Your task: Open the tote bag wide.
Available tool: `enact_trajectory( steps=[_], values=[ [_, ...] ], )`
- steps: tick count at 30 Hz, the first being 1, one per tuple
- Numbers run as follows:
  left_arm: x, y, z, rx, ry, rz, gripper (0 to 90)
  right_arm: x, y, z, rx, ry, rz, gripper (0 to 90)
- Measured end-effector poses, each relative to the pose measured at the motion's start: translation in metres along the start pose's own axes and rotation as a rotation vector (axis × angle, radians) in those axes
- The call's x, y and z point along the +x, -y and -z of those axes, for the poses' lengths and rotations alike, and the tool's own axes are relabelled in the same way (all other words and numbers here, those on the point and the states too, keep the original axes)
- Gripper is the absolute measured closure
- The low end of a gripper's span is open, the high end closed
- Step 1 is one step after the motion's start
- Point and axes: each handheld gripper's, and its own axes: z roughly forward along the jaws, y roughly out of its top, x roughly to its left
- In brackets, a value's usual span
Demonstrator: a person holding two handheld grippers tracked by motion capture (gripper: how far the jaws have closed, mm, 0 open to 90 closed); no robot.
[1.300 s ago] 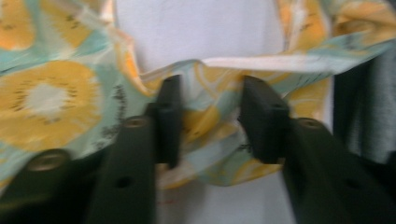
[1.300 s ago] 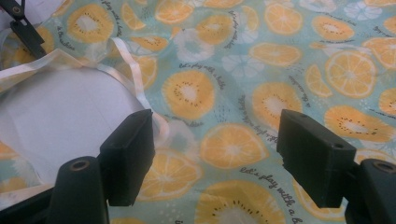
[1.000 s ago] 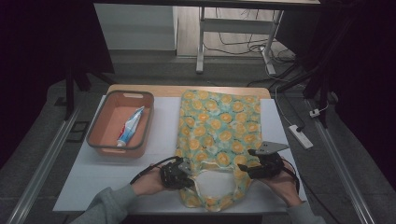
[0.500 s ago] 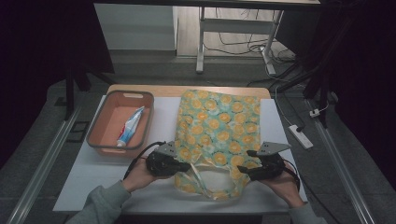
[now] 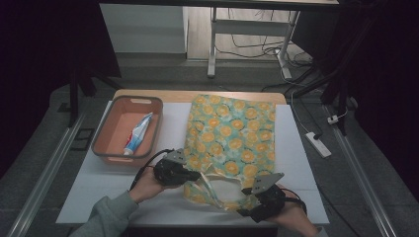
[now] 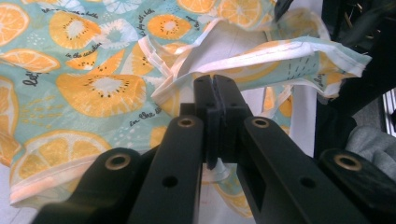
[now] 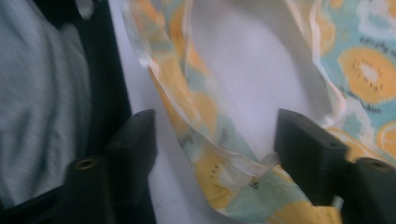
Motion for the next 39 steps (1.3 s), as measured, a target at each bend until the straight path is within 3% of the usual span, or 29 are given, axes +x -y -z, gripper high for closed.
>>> enact_trajectory(
  steps=[1, 2, 3, 5, 9, 14, 16, 18, 19, 21, 23, 25, 26, 27, 29, 32, 33, 37, 38, 39],
  values=[
    [0.0, 0.0, 0.0, 0.002, 0.001, 0.001, 88.2, -0.001, 0.001, 0.0, 0.006, 0.001, 0.005, 52.0],
    [0.0, 0.0, 0.0, 0.002, 0.001, 0.001, 88.2, -0.001, 0.001, 0.0, 0.006, 0.001, 0.005, 52.0],
    [0.001, 0.001, 0.0, 0.004, 0.001, 0.002, 88.2, -0.002, 0.001, 0.003, 0.002, -0.02, 0.005, 72.2],
    [0.002, 0.001, 0.001, 0.003, 0.006, 0.008, 88.2, -0.002, 0.0, 0.006, 0.01, 0.011, 0.015, 87.0],
    [0.002, 0.002, 0.0, 0.007, 0.009, 0.009, 88.2, -0.003, -0.001, 0.013, -0.014, 0.036, 0.028, 89.6],
    [-0.002, 0.004, 0.0, 0.02, 0.03, -0.009, 84.5, -0.004, -0.008, 0.031, -0.124, 0.1, 0.034, 89.8],
    [-0.004, 0.004, 0.0, 0.011, 0.028, -0.019, 73.8, -0.007, -0.014, 0.04, -0.178, 0.151, 0.024, 89.9],
    [-0.005, 0.004, 0.0, 0.003, 0.012, -0.025, 55.9, -0.009, -0.017, 0.043, -0.198, 0.17, 0.015, 89.9],
    [-0.007, 0.004, 0.0, -0.005, -0.012, -0.03, 55.9, -0.013, -0.02, 0.045, -0.214, 0.19, 0.009, 89.9],
    [-0.01, 0.003, 0.0, -0.014, -0.066, -0.037, 37.7, -0.02, -0.027, 0.048, -0.232, 0.217, 0.002, 90.0],
    [-0.011, 0.002, -0.002, -0.007, -0.103, -0.039, 26.5, -0.035, -0.038, 0.05, -0.253, 0.24, -0.018, 89.9],
    [-0.01, 0.001, -0.006, 0.006, -0.134, -0.039, 26.0, -0.044, -0.043, 0.051, -0.264, 0.247, -0.026, 90.0],
    [-0.008, 0.0, -0.009, 0.022, -0.147, -0.044, 26.0, -0.044, -0.043, 0.051, -0.264, 0.247, -0.026, 90.0],
    [-0.003, 0.0, -0.015, 0.057, -0.176, -0.037, 27.3, -0.053, -0.047, 0.051, -0.268, 0.253, -0.041, 89.9],
    [0.0, 0.001, -0.019, 0.074, -0.185, -0.026, 30.2, -0.057, -0.048, 0.05, -0.263, 0.261, -0.045, 90.0],
    [0.01, 0.002, -0.027, 0.108, -0.185, -0.014, 46.8, -0.077, -0.046, 0.049, -0.252, 0.278, -0.097, 89.9],
    [0.01, 0.002, -0.027, 0.108, -0.185, -0.014, 51.5, -0.077, -0.046, 0.049, -0.252, 0.278, -0.097, 89.9],
    [0.018, 0.001, -0.028, 0.109, -0.193, 0.012, 84.2, -0.102, -0.04, 0.045, -0.242, 0.306, -0.16, 89.9],
    [0.018, 0.001, -0.028, 0.109, -0.193, 0.012, 87.7, -0.102, -0.04, 0.045, -0.242, 0.306, -0.16, 89.9],
    [0.019, 0.0, -0.027, 0.103, -0.196, 0.016, 87.9, -0.112, -0.038, 0.043, -0.239, 0.306, -0.182, 89.9]
  ],
)
